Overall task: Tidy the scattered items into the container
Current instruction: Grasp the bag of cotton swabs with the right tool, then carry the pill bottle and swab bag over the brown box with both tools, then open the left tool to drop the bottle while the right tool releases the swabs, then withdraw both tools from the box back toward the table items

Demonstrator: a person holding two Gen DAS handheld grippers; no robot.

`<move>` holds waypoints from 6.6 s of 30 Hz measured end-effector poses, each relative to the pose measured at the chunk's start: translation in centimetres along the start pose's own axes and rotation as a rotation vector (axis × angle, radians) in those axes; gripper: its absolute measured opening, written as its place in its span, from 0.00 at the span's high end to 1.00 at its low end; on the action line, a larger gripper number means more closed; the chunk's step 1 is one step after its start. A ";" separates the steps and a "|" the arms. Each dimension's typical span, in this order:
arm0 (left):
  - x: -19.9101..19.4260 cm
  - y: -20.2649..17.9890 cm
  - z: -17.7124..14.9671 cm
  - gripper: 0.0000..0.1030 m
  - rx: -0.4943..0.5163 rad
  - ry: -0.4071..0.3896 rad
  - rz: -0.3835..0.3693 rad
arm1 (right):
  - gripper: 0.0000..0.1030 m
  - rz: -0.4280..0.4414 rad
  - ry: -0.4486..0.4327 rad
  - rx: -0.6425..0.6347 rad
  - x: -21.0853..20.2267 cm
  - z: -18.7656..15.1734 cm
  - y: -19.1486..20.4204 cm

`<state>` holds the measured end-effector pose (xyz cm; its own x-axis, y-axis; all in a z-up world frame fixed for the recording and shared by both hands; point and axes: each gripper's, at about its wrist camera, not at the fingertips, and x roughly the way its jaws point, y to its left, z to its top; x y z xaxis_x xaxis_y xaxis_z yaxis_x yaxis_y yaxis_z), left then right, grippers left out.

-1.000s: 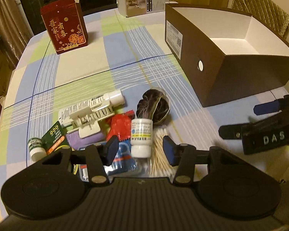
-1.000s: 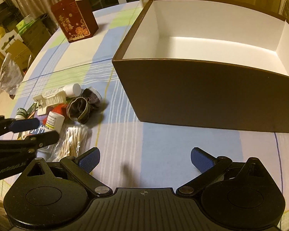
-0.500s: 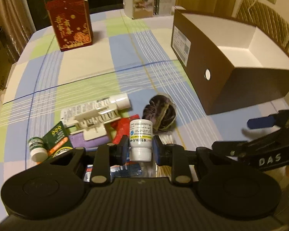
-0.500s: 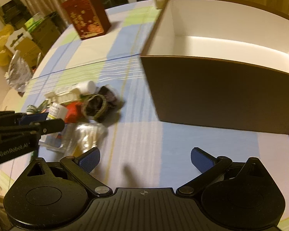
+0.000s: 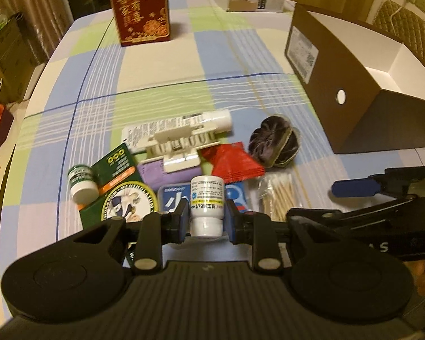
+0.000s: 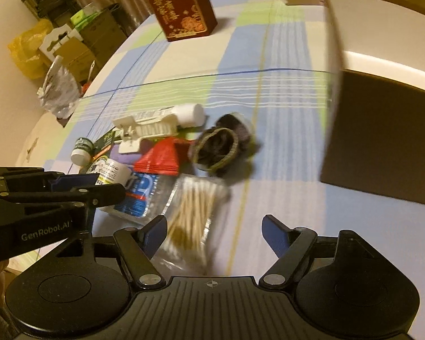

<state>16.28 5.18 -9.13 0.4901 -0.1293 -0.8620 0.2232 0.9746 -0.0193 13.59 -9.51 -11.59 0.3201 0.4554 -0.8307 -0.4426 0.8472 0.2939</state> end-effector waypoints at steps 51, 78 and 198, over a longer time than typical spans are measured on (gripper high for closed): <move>-2.3 -4.1 3.1 0.78 0.057 -0.065 -0.025 | 0.76 -0.030 -0.042 -0.152 -7.6 0.0 -1.4; -5.2 -19.1 12.2 0.78 0.158 -0.222 -0.158 | 0.76 -0.314 -0.311 0.151 -20.1 3.9 -12.7; -3.7 -23.6 8.8 0.16 0.145 -0.150 0.063 | 0.00 -0.370 -0.472 0.171 -22.7 -1.4 -16.2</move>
<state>16.64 -18.91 -0.97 0.6245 -0.1051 -0.7739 0.3017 0.9465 0.1149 12.29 -34.00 1.86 0.7795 0.1617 -0.6052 -0.1032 0.9861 0.1305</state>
